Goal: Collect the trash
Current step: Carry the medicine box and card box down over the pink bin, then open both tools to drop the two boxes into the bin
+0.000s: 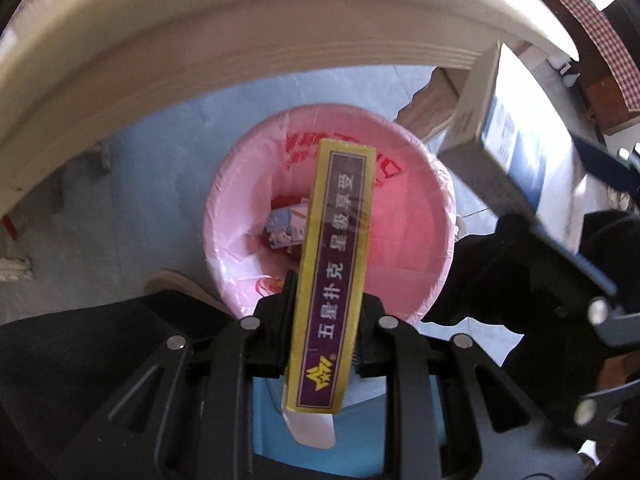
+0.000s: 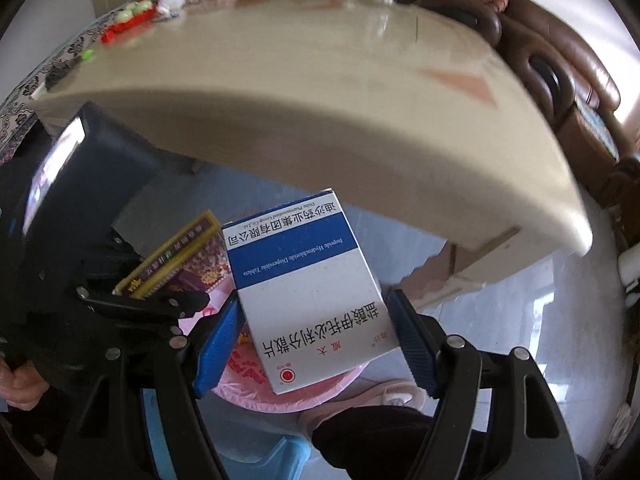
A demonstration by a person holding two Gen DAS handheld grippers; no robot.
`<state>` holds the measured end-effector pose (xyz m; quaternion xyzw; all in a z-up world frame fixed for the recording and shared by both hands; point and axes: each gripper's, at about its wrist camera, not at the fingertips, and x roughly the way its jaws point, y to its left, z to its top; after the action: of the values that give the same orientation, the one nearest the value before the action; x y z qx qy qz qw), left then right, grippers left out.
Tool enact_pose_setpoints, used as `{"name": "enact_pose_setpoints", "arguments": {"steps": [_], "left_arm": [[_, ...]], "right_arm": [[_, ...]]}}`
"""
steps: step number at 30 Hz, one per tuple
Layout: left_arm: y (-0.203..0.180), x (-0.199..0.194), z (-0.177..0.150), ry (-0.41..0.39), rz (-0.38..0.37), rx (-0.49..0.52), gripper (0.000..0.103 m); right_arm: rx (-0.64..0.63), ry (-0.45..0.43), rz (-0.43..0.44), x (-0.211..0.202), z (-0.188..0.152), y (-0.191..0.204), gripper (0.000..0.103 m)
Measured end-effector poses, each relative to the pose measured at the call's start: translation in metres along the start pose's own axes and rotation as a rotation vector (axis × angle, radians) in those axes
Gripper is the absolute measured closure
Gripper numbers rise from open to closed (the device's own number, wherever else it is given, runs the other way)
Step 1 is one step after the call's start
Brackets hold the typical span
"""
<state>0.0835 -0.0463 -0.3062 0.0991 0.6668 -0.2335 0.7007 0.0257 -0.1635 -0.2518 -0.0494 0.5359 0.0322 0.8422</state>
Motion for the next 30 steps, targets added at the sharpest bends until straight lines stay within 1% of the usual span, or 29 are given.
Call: {"name": "enact_pose_setpoints", "arguments": {"steps": [5,11,13,19,21,23,25,27,28,29,30], "left_arm": [[0.012,0.025,0.009,0.061,-0.065,-0.049,0.080],[0.014,0.055,0.015,0.122,-0.069,-0.084,0.080],[0.012,0.062,0.015,0.137,-0.060,-0.088,0.080],[0.013,0.089,0.015,0.191,-0.015,-0.097,0.080],[0.016,0.096,0.015,0.216,-0.026,-0.112,0.080],[0.017,0.100,0.016,0.221,-0.023,-0.119,0.080],[0.018,0.102,0.017,0.218,0.004,-0.113,0.080],[0.019,0.102,0.018,0.220,0.002,-0.124,0.080],[0.019,0.103,0.018,0.221,0.008,-0.127,0.076],[0.017,0.099,0.020,0.220,0.022,-0.130,0.064],[0.017,0.098,0.021,0.206,0.039,-0.134,0.057]], "right_arm": [[0.028,0.065,0.017,0.038,-0.007,-0.003,0.032],[0.045,0.147,0.032,0.076,-0.018,-0.007,0.032],[0.043,0.164,0.030,0.085,-0.020,-0.007,0.032],[0.055,0.220,0.061,0.112,-0.023,-0.009,0.032],[0.054,0.232,0.067,0.118,-0.023,-0.010,0.032],[0.055,0.240,0.076,0.123,-0.022,-0.010,0.032],[0.046,0.243,0.076,0.126,-0.021,-0.010,0.032],[0.033,0.241,0.069,0.127,-0.022,-0.007,0.031],[0.030,0.240,0.069,0.127,-0.021,-0.007,0.031],[0.031,0.244,0.071,0.128,-0.022,-0.006,0.030],[0.034,0.247,0.075,0.129,-0.021,-0.006,0.030]]}}
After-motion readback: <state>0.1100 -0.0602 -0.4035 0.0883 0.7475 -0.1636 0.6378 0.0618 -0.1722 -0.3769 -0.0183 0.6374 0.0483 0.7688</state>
